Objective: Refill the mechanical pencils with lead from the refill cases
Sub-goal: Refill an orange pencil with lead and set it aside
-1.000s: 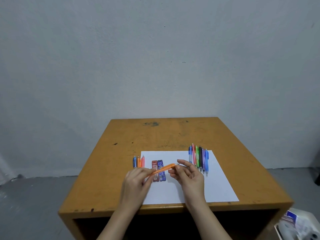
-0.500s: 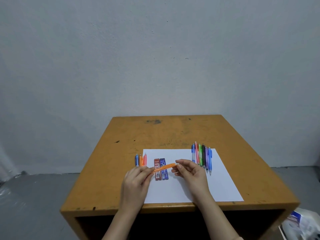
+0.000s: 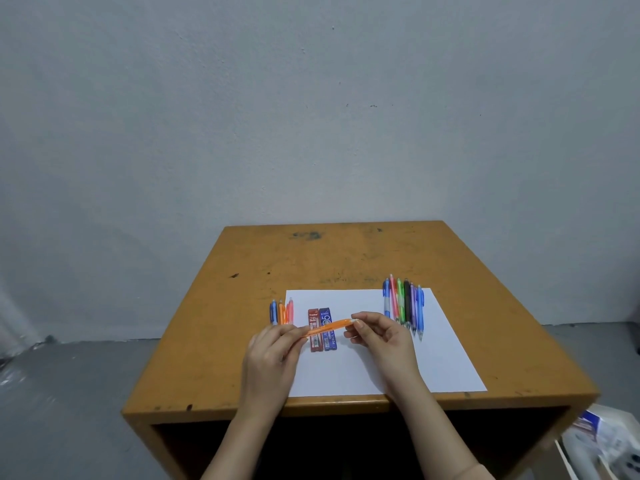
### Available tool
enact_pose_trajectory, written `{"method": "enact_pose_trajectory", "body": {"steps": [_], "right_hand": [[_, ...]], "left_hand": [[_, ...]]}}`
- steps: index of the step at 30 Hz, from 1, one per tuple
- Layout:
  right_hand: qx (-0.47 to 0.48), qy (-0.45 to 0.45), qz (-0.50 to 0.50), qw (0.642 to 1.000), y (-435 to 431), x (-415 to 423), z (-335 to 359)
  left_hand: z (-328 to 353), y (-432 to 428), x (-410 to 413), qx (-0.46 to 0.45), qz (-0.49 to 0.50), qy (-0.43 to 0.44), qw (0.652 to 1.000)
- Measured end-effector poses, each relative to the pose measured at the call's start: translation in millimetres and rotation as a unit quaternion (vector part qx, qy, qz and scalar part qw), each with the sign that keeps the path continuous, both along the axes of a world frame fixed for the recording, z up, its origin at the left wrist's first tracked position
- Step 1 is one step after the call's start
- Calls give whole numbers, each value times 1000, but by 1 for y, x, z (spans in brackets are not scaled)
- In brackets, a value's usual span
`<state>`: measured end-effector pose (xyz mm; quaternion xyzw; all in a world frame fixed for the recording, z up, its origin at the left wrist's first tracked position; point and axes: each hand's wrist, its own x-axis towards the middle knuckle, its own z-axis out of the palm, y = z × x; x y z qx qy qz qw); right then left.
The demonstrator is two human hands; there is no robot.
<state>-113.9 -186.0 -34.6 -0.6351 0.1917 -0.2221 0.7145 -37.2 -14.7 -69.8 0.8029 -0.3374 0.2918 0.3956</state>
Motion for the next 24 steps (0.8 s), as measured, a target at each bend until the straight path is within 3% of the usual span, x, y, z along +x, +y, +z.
{"method": "enact_pose_trajectory", "body": {"steps": [7, 12, 18, 21, 24], "right_hand": [[23, -1, -42, 999, -1, 0, -1], [89, -37, -83, 992, -4, -1, 0], [-58, 12, -108, 992, -12, 13, 5], [-177, 64, -88, 978, -16, 29, 8], [-231, 88, -68, 967, -19, 44, 9]], "left_hand": [[-1, 1, 0, 9, -1, 17, 1000], [5, 4, -1, -66, 31, 99, 992], [11, 4, -3, -126, 44, 151, 979], [10, 5, -2, -135, 47, 160, 977], [10, 5, -2, -139, 51, 170, 974]]}}
